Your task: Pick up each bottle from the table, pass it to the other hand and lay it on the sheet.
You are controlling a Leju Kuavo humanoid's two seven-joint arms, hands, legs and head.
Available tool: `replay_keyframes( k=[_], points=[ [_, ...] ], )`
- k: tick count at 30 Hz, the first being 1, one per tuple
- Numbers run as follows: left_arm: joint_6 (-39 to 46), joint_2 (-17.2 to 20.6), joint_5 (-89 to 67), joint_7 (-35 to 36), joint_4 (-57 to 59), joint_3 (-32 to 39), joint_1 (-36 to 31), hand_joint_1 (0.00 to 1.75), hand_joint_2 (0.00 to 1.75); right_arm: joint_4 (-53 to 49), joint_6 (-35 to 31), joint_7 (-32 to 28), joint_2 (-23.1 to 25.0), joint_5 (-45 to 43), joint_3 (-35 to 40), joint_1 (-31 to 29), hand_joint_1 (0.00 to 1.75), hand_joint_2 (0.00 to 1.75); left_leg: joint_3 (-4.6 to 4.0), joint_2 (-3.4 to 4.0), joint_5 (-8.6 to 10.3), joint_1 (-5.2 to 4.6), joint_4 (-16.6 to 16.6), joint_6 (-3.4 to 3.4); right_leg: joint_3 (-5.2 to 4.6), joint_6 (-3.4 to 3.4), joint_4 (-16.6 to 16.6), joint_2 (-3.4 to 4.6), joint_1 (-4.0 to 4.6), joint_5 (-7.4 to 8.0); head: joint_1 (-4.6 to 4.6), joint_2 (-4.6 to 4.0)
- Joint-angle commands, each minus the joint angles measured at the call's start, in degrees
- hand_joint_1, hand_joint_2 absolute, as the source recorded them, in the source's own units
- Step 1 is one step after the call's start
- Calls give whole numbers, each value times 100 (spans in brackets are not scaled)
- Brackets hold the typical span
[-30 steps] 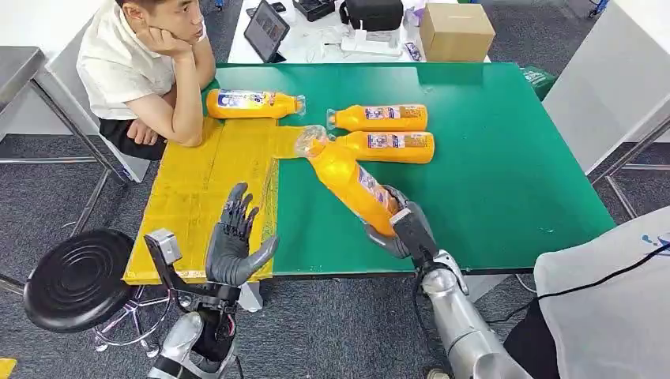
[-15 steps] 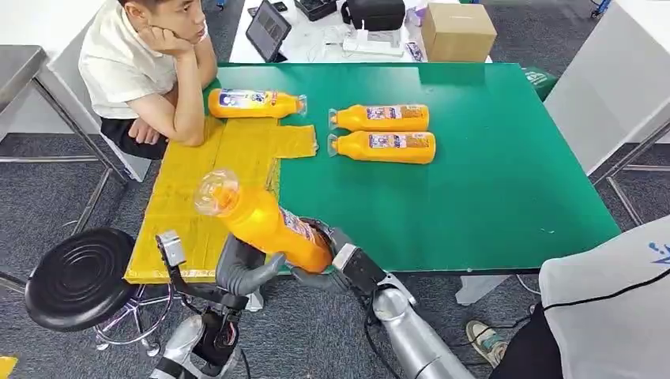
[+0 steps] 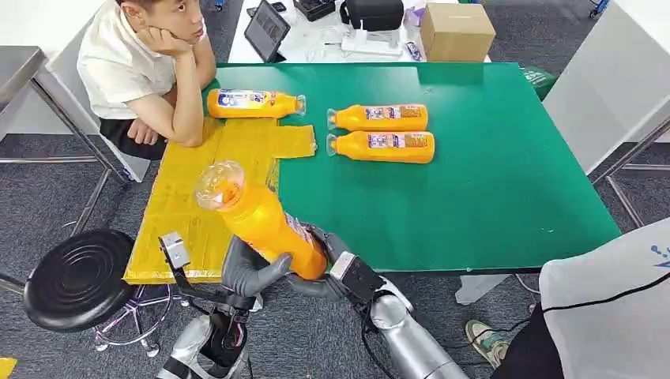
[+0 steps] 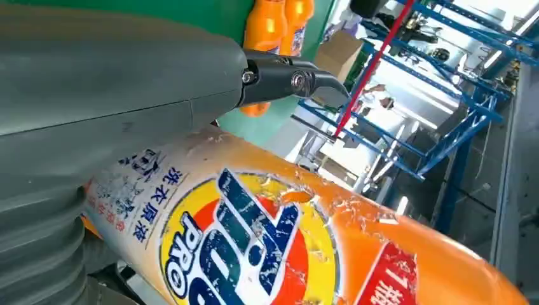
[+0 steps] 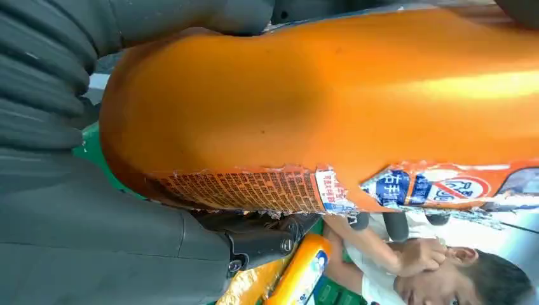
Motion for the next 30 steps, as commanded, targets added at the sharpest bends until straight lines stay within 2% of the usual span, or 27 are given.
replay_keyframes(
  k=[1, 2, 6, 9, 10, 11, 12, 13, 16, 17, 27, 30],
  points=[
    [323, 162, -578, -290, -55, -47, -182, 0, 175, 62, -159, 369, -166, -1, 335, -88, 162, 175, 23, 4, -11, 8, -1, -13, 25, -15, -4, -2, 10, -9, 0, 0],
    [465, 197, -939, -431, -227, -51, -87, 0, 175, 12, -238, 571, -177, -49, 268, -56, 161, 175, 17, 5, -7, 6, -3, -10, 17, -12, -3, 0, 6, -6, -2, 0],
    [219, 244, -918, -300, -217, -36, -47, 0, 175, 29, -331, 674, -250, 63, 314, -97, 161, 175, 25, 5, -11, 8, -2, -14, 26, -16, -4, -1, 9, -10, 0, 0],
    [-373, 232, -241, 104, 24, 6, -94, 0, 175, 130, -371, 689, -256, 228, 439, -195, 157, 175, 32, 9, -12, 9, -4, -16, 33, -19, -7, 2, 11, -10, 0, 0],
    [-346, 253, -367, 8, 41, -12, -97, 42, 175, 171, -427, 727, -253, 294, 475, -224, 155, 175, 18, 6, -5, 5, -4, -10, 18, -12, -5, 2, 6, -4, 0, 0],
    [-313, 220, -484, -52, 60, -10, -106, 141, 175, 207, -562, 830, -295, 526, 599, -270, 150, 175, 30, 10, -9, 9, -6, -15, 29, -18, -7, 3, 11, -6, 0, 0],
    [-423, 223, -350, 66, 76, -13, -109, 143, 175, 222, -633, 833, -301, 623, 647, -280, 152, 175, 16, 6, -4, 4, -4, -10, 16, -11, -5, 2, 5, -3, 0, 0],
    [-423, 223, -350, 66, 76, -13, -109, 175, 175, 222, -633, 833, -301, 623, 647, -280, 152, 175, 25, 10, -8, 7, -4, -13, 24, -15, -5, 4, 8, -5, 0, 0],
    [-837, 288, 71, 298, 165, -45, -126, 175, 175, 221, -450, 683, -257, 533, 676, -226, 155, 175, 13, 4, -2, 2, -6, -8, 12, -9, -4, -1, 3, -3, 0, 0],
    [-1217, 328, 373, 323, 232, -98, -162, 175, 175, 204, -399, 494, -266, 549, 743, -217, 155, 175, 23, 7, -8, 8, -3, -12, 23, -15, -4, 0, 9, -7, 0, 0],
    [-1326, 327, 425, 302, 307, -117, -255, 175, 175, 327, -393, 431, -226, 496, 670, -247, 157, 175, 19, 3, -6, 7, -3, -11, 20, -13, -4, -2, 7, -6, 0, 0],
    [-1301, 324, 287, 247, 281, -122, -263, 175, 175, 420, -398, 430, -178, 522, 632, -270, 150, 175, 25, 2, -8, 8, -3, -15, 27, -17, -4, -5, 9, -8, 0, 0]
  ],
)
